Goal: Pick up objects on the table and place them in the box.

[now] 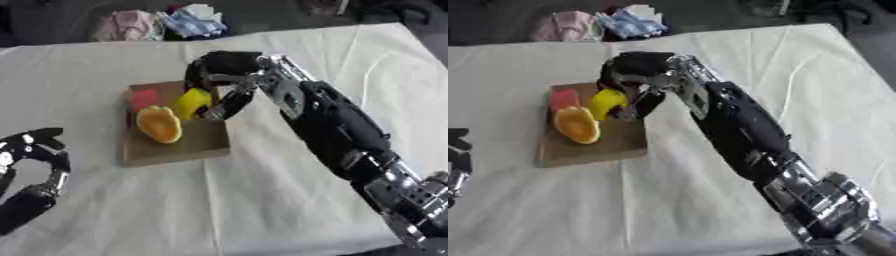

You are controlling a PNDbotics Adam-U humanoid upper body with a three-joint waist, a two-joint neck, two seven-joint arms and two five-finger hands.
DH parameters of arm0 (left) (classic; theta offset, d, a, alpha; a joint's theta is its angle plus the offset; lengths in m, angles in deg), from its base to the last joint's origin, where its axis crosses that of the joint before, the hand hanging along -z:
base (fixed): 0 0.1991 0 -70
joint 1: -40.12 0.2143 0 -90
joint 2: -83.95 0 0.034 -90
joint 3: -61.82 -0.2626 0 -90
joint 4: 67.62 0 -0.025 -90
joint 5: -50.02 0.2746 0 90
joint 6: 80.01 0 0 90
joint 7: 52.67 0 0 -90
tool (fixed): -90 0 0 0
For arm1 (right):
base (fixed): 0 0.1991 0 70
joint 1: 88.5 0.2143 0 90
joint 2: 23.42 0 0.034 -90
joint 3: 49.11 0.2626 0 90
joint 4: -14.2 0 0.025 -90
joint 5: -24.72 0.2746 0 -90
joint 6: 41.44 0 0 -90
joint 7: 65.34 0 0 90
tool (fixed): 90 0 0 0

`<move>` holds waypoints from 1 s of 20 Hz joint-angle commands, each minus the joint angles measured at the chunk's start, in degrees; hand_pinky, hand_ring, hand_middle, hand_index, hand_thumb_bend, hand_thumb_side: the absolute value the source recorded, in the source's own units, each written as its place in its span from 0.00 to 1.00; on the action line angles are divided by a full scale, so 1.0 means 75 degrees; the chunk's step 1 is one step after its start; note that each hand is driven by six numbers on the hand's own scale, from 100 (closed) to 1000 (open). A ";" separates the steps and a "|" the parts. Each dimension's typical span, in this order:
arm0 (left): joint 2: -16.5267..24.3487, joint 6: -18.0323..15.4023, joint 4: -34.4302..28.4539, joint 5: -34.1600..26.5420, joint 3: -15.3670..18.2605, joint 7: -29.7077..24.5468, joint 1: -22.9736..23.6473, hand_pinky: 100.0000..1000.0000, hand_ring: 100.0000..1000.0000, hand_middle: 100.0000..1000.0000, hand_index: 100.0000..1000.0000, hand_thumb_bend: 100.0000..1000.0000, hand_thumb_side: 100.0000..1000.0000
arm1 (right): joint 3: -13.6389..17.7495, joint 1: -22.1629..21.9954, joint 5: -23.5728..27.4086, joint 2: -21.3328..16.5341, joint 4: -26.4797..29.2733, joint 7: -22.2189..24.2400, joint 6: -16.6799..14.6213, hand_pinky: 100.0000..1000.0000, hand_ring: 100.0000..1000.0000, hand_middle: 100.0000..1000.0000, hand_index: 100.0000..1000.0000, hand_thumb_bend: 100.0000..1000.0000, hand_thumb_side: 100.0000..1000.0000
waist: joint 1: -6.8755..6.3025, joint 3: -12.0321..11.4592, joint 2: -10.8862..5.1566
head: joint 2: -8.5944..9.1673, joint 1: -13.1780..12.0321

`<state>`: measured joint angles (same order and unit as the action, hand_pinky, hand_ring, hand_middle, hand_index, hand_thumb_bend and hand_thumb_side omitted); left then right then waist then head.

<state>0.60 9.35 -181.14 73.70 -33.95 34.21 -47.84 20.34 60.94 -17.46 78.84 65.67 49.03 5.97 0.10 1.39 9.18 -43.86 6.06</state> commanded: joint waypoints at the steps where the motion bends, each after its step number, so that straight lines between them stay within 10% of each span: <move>1: 0.0100 -0.0004 -0.0142 -0.0050 0.0024 -0.0027 -0.0061 0.62 0.52 0.57 0.82 0.00 0.51 | -0.0060 0.0145 0.0730 -0.0113 0.0483 0.2410 -0.1250 0.78 0.76 0.65 0.81 0.00 0.19 | 0.0055 0.0011 -0.0188 | -0.0034 0.0024; 6: 0.0099 -0.0007 -0.0142 -0.0053 0.0026 -0.0031 -0.0054 0.62 0.52 0.57 0.82 0.00 0.51 | -0.0056 0.0101 0.1163 -0.0141 0.0700 0.3566 -0.1250 0.81 0.80 0.75 0.89 0.00 0.33 | 0.0045 0.0025 -0.0192 | -0.0034 0.0033; 20: 0.0104 -0.0004 -0.0142 -0.0053 0.0036 -0.0034 -0.0032 0.62 0.52 0.57 0.82 0.00 0.51 | 0.0114 0.0046 -0.0048 -0.0230 0.0129 0.3680 -0.1250 0.84 0.86 0.86 0.96 0.00 0.64 | 0.0077 0.0014 -0.0220 | -0.0034 0.0038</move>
<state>0.60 9.35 -181.14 73.68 -33.97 34.03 -47.84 20.73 60.24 -16.80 78.22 66.45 58.14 15.08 0.10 1.54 9.18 -43.86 6.24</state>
